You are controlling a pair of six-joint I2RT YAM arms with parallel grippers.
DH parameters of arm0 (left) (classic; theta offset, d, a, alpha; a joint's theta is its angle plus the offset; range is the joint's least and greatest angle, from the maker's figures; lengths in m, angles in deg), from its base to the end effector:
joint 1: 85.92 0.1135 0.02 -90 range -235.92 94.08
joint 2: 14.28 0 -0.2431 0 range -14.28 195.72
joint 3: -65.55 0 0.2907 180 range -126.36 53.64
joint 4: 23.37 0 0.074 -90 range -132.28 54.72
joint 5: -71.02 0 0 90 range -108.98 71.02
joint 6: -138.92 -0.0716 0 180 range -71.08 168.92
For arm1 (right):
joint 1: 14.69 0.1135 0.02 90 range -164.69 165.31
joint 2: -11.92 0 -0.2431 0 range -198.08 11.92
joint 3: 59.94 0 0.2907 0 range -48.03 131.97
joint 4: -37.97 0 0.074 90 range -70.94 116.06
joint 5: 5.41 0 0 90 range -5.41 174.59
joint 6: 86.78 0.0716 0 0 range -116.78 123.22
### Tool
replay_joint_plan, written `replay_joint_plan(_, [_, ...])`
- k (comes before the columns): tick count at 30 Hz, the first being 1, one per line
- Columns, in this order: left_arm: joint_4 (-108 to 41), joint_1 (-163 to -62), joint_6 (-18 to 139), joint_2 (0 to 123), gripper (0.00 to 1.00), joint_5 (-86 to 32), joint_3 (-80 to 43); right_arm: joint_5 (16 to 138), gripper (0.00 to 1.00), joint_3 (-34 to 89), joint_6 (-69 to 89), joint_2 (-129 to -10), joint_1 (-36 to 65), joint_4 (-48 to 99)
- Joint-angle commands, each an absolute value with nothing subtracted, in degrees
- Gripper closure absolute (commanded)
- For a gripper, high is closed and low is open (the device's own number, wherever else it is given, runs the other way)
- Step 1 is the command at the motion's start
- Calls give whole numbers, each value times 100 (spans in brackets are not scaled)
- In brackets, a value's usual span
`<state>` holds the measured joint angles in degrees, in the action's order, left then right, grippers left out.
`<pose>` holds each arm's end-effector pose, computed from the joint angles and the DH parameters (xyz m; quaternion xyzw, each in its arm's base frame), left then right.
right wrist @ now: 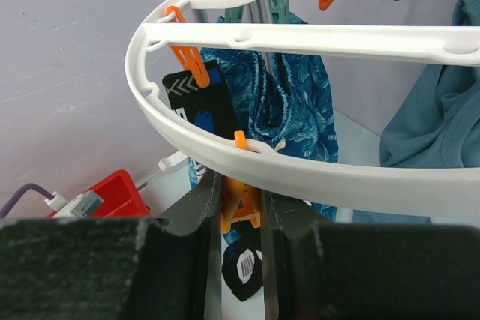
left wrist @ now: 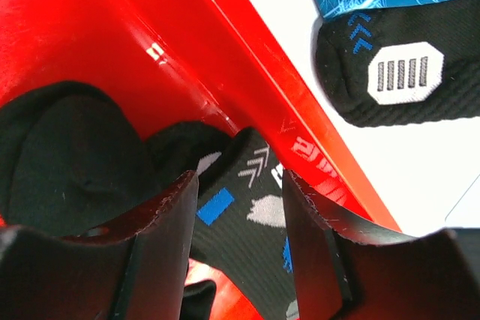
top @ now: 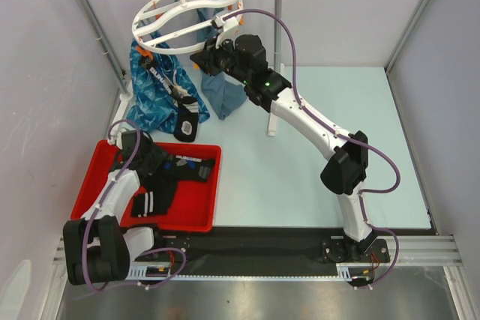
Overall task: Clip the socks to the hanger
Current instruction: Pick up the sock from the bin.
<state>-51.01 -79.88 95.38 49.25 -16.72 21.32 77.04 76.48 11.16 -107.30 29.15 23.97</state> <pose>0.2835 0.0328 0.1287 -0.4178 0.8309 -0.1095 0.3507 0.3982 0.3954 0.4197 -0.2568 0.6375 0.3573 0.6325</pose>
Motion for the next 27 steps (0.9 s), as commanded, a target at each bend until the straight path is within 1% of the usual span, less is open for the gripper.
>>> replay_joint_plan(1, [-4732,-7924,9436,5067,46,-1723,2156,7606,100,7643,1113,-10462,2970,2509])
replay_joint_plan(8, [-4522,-7907,9401,5392,47,-1845,2217,7580,100,7608,1104,-10480,2970,2518])
replay_joint_plan(12, [-4364,-7915,9392,5498,59,-2197,2366,7527,100,7616,1130,-10506,2970,2545])
replay_joint_plan(15, [-4249,-7915,9453,5279,64,-2338,2568,7545,100,7608,1130,-10506,2970,2545])
replay_joint_plan(21, [-4213,-7933,9375,4594,66,-2118,2894,7527,100,7634,1174,-10550,2970,2545])
replay_joint_plan(27, [-4143,-7924,9322,4759,65,-2355,2868,7501,100,7643,1244,-10550,2978,2545])
